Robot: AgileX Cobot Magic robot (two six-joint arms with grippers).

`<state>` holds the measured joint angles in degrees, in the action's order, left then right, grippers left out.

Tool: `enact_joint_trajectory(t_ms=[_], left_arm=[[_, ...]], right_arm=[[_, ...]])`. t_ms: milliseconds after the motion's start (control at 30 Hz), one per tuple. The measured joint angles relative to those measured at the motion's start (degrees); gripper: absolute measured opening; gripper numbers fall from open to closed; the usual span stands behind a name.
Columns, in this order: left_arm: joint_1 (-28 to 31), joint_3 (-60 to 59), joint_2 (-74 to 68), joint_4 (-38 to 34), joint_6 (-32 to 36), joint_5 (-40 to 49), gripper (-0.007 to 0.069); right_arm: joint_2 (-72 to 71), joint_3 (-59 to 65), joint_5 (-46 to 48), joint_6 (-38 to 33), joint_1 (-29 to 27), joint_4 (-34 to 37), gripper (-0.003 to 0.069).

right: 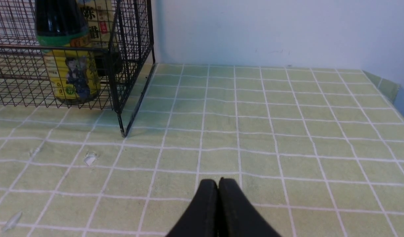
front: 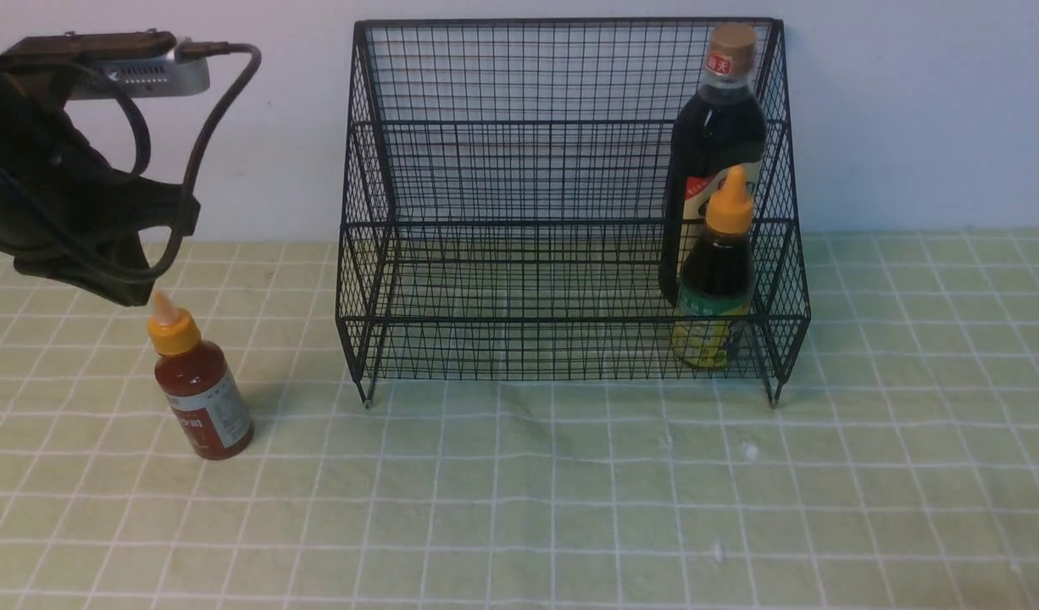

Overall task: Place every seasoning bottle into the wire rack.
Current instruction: Use the left arm to grab the condiment bottle closest to it

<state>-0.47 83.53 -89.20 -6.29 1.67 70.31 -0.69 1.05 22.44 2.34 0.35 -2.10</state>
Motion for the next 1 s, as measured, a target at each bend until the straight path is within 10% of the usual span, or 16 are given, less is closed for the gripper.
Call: enact_joint_trajectory(t_ms=[367, 733, 1000], left_arm=[[0.0, 0.1, -0.9, 2.5, 1.7, -5.1, 0.0118], [0.0, 0.1, -9.6, 7.3, 2.4, -10.8, 0.0582], [0.0, 0.1, -14.3, 6.3, 2.4, -10.8, 0.0574]], right_arm=[[0.0, 0.0, 0.0, 0.0, 0.0, 0.0, -0.0015], [0.0, 0.0, 0.0, 0.0, 0.0, 0.0, -0.0015], [0.0, 0.0, 0.0, 0.0, 0.0, 0.0, -0.0015]])
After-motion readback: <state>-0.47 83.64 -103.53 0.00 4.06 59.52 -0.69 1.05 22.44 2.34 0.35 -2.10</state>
